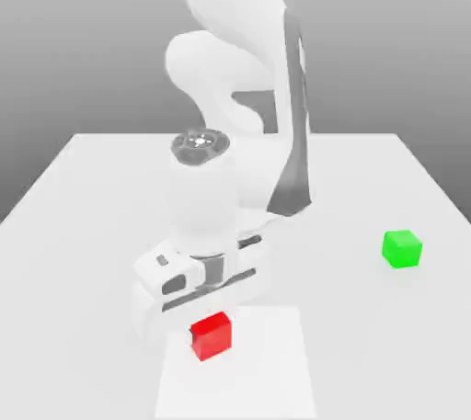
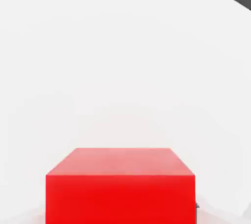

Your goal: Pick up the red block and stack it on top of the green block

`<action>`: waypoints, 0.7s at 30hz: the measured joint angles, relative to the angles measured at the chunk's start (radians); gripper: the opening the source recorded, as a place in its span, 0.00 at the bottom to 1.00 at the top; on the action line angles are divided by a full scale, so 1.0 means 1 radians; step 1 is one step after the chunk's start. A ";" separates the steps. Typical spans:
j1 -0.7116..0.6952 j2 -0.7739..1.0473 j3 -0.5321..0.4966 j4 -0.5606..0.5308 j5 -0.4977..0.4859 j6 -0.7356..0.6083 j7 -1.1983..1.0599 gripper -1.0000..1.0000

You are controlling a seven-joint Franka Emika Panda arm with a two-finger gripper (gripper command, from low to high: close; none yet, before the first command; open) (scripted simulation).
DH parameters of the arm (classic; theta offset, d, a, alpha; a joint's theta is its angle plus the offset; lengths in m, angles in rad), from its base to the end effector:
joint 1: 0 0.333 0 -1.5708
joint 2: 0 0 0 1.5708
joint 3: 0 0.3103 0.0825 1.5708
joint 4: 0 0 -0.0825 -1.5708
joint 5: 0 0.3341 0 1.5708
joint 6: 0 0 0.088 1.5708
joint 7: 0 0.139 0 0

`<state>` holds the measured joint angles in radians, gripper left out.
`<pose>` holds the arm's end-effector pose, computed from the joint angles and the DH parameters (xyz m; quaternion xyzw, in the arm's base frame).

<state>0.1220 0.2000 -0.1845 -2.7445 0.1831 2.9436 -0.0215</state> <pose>0.3746 -0.0387 0.1717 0.9941 -0.1082 0.0028 0.0002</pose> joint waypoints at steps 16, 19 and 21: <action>0.269 -0.265 0.171 -0.078 -0.104 -0.198 0.233 0.00; 0.384 -0.308 0.267 -0.096 -0.074 -0.222 0.300 0.00; 0.458 -0.338 0.338 -0.109 -0.056 -0.237 0.341 0.00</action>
<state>0.5797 -0.1384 0.1531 -2.8536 0.1272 2.7066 0.3190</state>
